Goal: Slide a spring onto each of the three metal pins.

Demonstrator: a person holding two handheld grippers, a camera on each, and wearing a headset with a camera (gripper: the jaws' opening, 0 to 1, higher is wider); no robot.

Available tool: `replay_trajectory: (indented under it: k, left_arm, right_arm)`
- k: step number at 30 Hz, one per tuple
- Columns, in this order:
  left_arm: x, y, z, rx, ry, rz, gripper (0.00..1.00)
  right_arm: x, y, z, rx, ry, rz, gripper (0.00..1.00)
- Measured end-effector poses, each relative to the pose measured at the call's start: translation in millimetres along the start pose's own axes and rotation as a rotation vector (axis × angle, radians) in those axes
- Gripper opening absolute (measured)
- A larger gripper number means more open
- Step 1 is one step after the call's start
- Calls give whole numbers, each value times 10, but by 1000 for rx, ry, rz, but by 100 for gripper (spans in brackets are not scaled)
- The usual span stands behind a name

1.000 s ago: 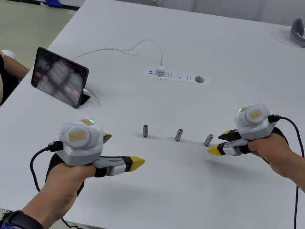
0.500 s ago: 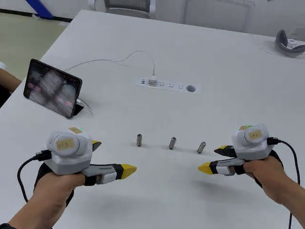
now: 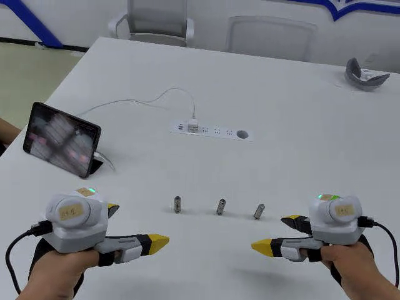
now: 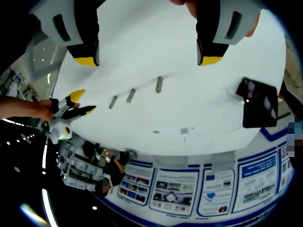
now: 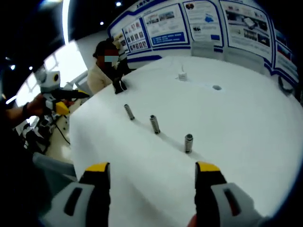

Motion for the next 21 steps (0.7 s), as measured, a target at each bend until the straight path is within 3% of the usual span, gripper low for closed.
replay_trajectory:
  k: [9,21]
  left_arm:
    - [-30,-30,5,-6,-1,25,85]
    - [-41,-20,-3,-9,1,63,82]
  right_arm:
    - [100,103,99,-50,-46,5,78]
    - [152,191,149,-66,-59,7,82]
Point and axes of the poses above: the centre of the closed fingertips' face, and the gripper's own axes: x roughly backward along the fingers, y roughly to its left, z roughly out of its underside, the point moved 9 cm from there along x, roughly backward along the fingers, and after that the axes turned 5 degrees about y, right-handed, at the moved point
